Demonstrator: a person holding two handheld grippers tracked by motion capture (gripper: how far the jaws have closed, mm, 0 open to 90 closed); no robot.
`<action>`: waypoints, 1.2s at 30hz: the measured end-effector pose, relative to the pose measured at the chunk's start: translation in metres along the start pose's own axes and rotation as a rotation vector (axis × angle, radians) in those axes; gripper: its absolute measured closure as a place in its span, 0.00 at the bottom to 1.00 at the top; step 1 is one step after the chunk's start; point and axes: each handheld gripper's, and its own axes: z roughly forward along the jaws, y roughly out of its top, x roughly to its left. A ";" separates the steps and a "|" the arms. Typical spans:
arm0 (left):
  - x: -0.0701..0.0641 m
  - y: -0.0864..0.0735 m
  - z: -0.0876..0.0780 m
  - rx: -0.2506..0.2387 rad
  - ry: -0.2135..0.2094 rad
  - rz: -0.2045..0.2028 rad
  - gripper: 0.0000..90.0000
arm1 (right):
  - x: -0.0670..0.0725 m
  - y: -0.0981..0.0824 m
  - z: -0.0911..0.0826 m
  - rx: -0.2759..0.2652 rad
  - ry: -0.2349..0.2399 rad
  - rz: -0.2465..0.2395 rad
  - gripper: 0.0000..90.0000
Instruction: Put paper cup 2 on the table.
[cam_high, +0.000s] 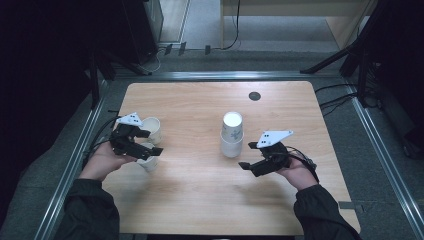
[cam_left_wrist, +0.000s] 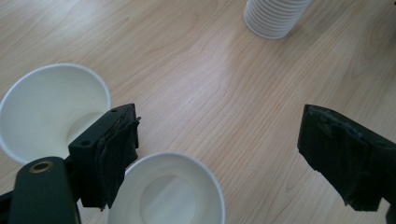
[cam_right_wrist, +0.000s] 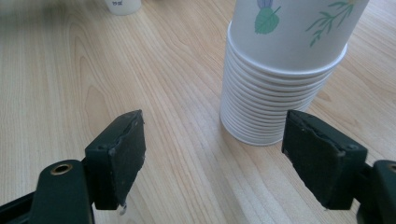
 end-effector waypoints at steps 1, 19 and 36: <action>-0.003 0.002 0.001 -0.009 -0.010 0.000 0.14 | 0.000 0.000 0.000 0.001 -0.001 -0.002 0.24; -0.050 0.031 0.045 -0.015 -0.069 0.035 0.14 | 0.003 0.000 -0.005 -0.008 -0.008 -0.012 0.24; -0.091 0.039 0.082 0.002 -0.118 0.145 0.14 | 0.009 -0.001 0.000 0.030 0.004 -0.039 0.24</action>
